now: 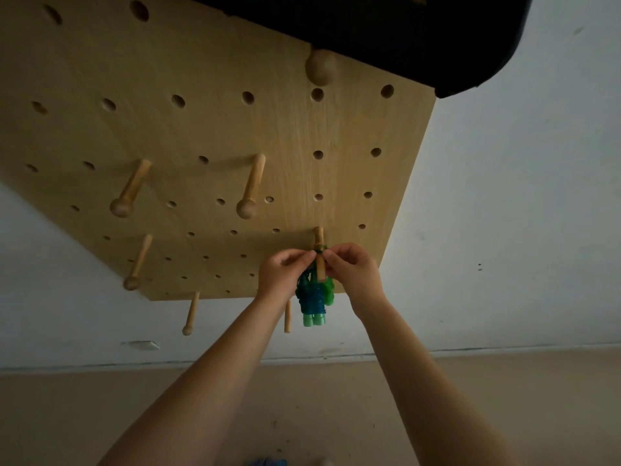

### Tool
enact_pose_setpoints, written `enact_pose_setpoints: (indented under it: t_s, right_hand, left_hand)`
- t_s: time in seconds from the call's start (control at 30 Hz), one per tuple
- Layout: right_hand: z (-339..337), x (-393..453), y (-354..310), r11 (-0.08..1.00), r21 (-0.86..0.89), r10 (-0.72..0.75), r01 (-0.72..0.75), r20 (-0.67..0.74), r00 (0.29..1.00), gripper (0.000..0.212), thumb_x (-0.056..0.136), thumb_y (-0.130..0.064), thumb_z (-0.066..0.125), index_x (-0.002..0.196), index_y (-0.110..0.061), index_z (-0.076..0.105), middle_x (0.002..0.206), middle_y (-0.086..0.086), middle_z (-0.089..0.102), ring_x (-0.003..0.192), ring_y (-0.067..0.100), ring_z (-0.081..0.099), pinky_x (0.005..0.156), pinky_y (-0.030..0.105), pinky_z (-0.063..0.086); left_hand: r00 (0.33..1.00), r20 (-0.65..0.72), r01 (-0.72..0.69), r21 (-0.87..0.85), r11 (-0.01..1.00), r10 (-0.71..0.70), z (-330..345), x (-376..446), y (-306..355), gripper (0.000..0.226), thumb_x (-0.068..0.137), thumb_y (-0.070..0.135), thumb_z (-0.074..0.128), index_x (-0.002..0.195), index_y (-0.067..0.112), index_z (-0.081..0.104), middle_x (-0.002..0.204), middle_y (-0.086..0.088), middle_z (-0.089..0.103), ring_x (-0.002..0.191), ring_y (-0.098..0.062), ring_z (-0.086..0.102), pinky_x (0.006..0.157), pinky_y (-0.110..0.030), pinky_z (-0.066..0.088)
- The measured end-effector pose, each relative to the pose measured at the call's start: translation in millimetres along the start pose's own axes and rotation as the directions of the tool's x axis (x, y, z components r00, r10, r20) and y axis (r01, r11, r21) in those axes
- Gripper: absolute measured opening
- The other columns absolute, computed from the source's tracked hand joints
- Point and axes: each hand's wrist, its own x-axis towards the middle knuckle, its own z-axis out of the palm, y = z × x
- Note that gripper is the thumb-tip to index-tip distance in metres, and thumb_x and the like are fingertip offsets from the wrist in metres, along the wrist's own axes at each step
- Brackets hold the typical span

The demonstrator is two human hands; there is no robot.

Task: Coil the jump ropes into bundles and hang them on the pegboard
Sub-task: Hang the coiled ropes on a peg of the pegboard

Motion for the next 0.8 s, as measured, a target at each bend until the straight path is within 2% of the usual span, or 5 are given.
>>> enact_pose_setpoints:
  t_s: [0.17,0.33,0.53,0.67,0.8]
  right_hand:
    - [-1,-1,-5,1.0,0.02,-0.022,0.022,-0.004,1.0,0.002,0.087,-0.017,0.071,0.087,-0.015,0.071,0.088,0.009,0.073,0.094,0.032,0.069,0.089,0.046,0.057]
    - [-1,1,-9,0.999,-0.029,0.043,-0.042,0.011,0.999,0.003,0.09,-0.015,0.068,0.09,-0.012,0.069,0.089,0.011,0.074,0.09,0.029,0.072,0.088,0.044,0.058]
    - [-3,0,-10,0.997,0.008,0.074,-0.074,0.053,0.996,0.011,0.09,-0.015,0.069,0.096,-0.006,0.066,0.086,0.009,0.075,0.084,0.024,0.073,0.084,0.038,0.06]
    - [0,-8,-14,0.997,-0.061,0.056,-0.056,-0.001,0.998,0.007,0.089,-0.019,0.071,0.093,-0.013,0.068,0.082,0.003,0.074,0.079,0.019,0.071,0.08,0.034,0.06]
    - [-1,-40,-11,0.991,-0.133,-0.009,-0.008,-0.124,0.992,0.006,0.084,-0.025,0.072,0.09,-0.023,0.07,0.078,-0.004,0.071,0.074,0.013,0.066,0.066,0.027,0.056]
  left_hand:
    - [0.999,-0.007,-0.052,-0.053,0.997,0.051,-3,4,2,0.005,0.083,0.03,0.079,0.083,0.03,0.075,0.08,0.011,0.075,0.076,-0.006,0.071,0.061,-0.016,0.054]
    - [0.999,0.025,0.035,-0.032,0.999,-0.034,-4,4,-6,0.005,0.088,0.03,0.075,0.09,0.026,0.073,0.09,0.003,0.075,0.091,-0.016,0.071,0.074,-0.027,0.057]
    - [0.998,0.048,-0.029,-0.006,1.0,0.029,-10,-3,-6,0.004,0.088,0.031,0.074,0.084,0.032,0.073,0.079,0.016,0.074,0.077,0.002,0.068,0.063,-0.012,0.049]
    - [0.998,0.056,-0.037,0.018,0.999,0.036,-13,-7,0,0.007,0.089,0.028,0.074,0.084,0.033,0.071,0.086,0.013,0.073,0.084,-0.004,0.067,0.063,-0.015,0.051]
    - [0.993,0.068,-0.107,0.131,0.986,0.099,-30,-24,-3,0.005,0.087,0.035,0.073,0.083,0.036,0.071,0.081,0.022,0.071,0.082,0.004,0.065,0.063,-0.012,0.046]
